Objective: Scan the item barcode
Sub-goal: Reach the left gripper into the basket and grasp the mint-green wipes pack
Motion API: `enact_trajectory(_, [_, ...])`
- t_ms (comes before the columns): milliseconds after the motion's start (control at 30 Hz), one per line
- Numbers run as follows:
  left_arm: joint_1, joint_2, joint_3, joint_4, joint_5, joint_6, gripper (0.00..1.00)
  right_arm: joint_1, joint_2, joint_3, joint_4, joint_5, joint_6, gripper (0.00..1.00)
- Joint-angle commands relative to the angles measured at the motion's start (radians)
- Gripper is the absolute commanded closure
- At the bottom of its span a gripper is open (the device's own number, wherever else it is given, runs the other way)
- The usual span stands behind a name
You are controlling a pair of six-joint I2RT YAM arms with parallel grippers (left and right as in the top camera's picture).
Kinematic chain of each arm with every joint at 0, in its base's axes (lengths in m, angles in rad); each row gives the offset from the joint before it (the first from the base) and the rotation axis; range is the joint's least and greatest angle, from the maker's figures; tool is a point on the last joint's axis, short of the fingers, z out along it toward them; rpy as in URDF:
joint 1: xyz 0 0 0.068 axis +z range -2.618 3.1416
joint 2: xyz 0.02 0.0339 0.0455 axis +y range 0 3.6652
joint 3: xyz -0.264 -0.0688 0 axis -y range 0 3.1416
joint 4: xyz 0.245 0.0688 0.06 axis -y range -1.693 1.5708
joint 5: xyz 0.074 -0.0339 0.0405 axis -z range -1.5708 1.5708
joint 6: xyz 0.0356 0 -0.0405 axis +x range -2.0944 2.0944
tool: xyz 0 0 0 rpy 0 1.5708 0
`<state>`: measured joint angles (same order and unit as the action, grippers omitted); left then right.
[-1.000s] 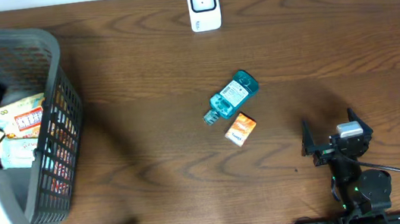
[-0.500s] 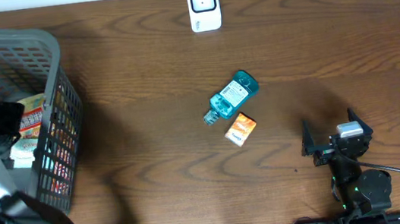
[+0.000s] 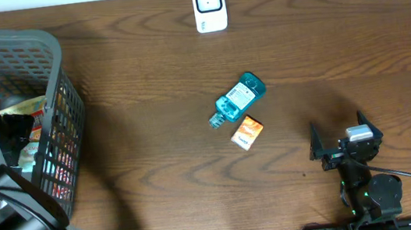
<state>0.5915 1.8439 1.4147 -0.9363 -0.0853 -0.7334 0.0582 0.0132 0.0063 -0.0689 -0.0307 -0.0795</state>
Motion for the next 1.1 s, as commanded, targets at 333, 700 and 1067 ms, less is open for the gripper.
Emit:
enact_trajectory(333, [0.027, 0.13, -0.018, 0.007, -0.04, -0.005, 0.02, -0.008, 0.001, -0.001, -0.003, -0.005, 0.015, 0.01])
enact_trajectory(700, [0.06, 0.146, -0.113, 0.033, -0.058, -0.005, 0.47, -0.008, 0.001, -0.001, -0.003, -0.005, 0.015, 0.01])
enact_trajectory(1067, [0.06, 0.035, -0.109, 0.03, -0.047, -0.005, 0.68, -0.008, 0.001, -0.001, -0.003, -0.005, 0.015, 0.01])
